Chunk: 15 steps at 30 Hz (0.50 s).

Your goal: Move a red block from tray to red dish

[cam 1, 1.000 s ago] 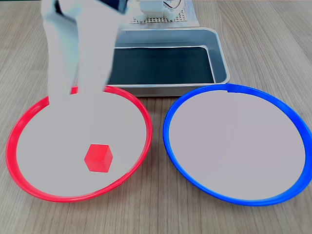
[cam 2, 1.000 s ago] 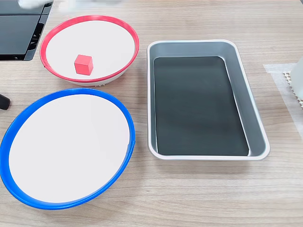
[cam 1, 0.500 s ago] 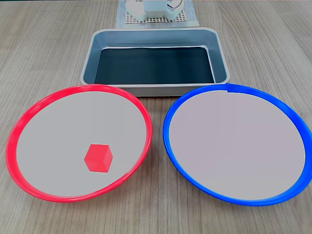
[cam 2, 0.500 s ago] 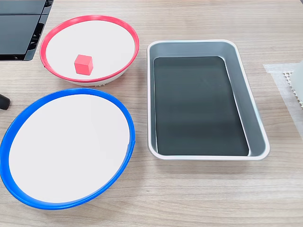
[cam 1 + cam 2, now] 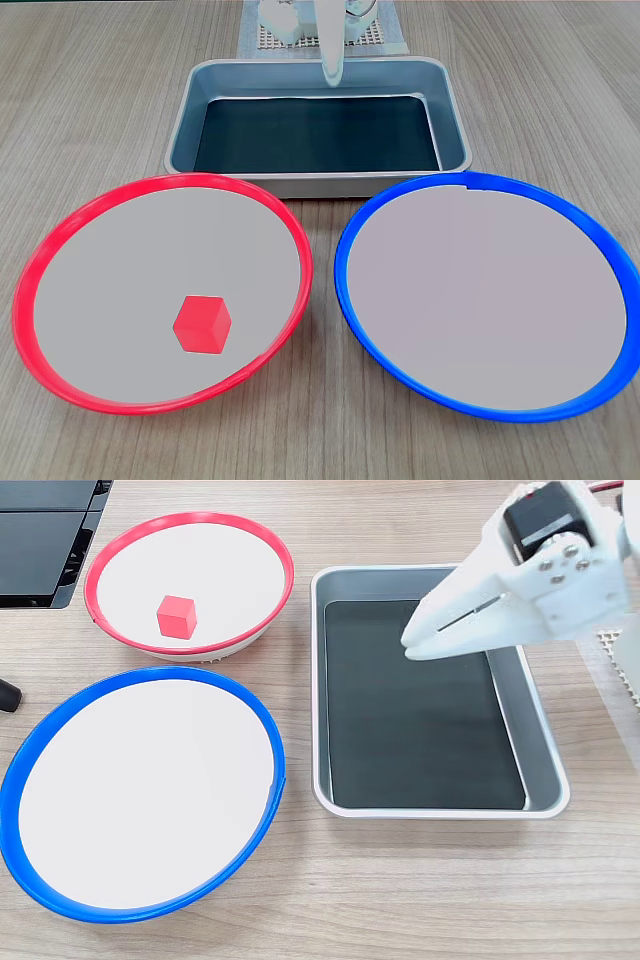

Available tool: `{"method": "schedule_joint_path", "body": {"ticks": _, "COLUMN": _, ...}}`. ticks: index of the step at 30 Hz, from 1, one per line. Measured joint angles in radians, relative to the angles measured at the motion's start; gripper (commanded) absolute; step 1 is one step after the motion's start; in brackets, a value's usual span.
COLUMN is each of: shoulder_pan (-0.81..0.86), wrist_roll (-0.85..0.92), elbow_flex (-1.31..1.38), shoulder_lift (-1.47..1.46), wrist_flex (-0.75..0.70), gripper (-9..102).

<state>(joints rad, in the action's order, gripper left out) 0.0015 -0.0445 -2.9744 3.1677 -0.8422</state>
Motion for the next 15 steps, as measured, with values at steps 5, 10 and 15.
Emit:
{"method": "schedule_joint_path", "body": {"ticks": 5, "shoulder_pan": 0.015, "wrist_roll": 0.017, "elbow_flex": -0.048, "shoulder_lift": 0.092, "wrist_flex": -0.072, "gripper": 0}}
{"method": "schedule_joint_path", "body": {"ticks": 10, "shoulder_pan": 0.015, "wrist_roll": 0.02, "elbow_flex": -0.048, "shoulder_lift": 0.137, "wrist_flex": -0.149, "gripper": 0}}
{"method": "schedule_joint_path", "body": {"ticks": 15, "shoulder_pan": 0.015, "wrist_roll": 0.02, "elbow_flex": -0.048, "shoulder_lift": 0.137, "wrist_flex": -0.155, "gripper": 0}}
